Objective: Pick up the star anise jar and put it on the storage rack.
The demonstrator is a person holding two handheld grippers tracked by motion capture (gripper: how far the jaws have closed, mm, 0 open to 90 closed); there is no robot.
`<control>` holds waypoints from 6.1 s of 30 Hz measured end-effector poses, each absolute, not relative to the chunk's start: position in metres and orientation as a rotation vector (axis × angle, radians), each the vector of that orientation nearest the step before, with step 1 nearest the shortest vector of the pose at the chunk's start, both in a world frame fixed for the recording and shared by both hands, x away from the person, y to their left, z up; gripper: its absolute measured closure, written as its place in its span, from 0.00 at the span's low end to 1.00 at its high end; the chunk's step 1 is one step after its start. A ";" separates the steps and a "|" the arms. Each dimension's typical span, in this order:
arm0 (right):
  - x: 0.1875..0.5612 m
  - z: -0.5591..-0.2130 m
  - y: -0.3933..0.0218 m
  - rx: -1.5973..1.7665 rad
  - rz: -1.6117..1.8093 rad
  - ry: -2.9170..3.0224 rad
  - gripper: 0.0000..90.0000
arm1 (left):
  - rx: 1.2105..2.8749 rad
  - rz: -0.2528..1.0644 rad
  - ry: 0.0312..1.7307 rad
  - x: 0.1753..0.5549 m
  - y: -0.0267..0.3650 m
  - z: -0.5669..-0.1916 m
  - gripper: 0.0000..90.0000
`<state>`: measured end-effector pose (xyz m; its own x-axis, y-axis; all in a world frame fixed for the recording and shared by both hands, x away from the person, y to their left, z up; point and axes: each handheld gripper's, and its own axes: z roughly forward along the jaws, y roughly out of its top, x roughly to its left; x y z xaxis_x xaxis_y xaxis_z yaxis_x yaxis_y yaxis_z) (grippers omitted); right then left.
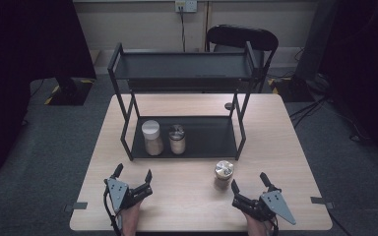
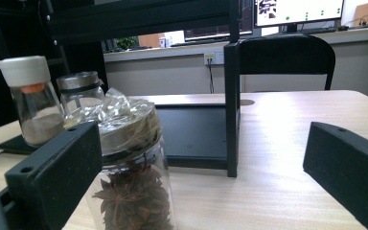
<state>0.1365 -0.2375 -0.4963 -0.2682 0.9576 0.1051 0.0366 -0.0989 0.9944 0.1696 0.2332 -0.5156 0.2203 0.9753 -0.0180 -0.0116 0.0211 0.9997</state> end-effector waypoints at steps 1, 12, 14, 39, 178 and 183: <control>0.136 -0.497 -0.238 1.164 1.486 1.369 0.00 | 1.281 1.037 1.044 0.170 0.233 -0.516 0.00; 0.139 -0.484 -0.244 1.183 1.508 1.371 0.00 | 1.281 1.037 1.044 0.170 0.233 -0.516 0.00; 0.139 -0.483 -0.247 1.189 1.534 1.373 0.00 | 1.280 1.036 1.045 0.170 0.233 -0.516 0.00; 0.157 -0.452 -0.234 1.084 1.468 1.545 0.00 | 1.280 1.037 1.044 0.169 0.233 -0.516 0.00; 0.215 -0.432 -0.207 1.084 1.266 1.954 0.35 | 1.271 1.030 1.051 0.170 0.234 -0.516 0.00; 0.216 -0.430 -0.206 1.071 1.268 1.951 0.35 | 1.271 1.031 1.051 0.170 0.234 -0.516 0.00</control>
<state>0.2162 -0.2057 -0.4305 -0.5154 0.8561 -0.0375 0.3135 0.2291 0.9215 0.1695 0.2339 -0.5158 0.2179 0.9755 -0.0298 -0.0109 0.0330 0.9994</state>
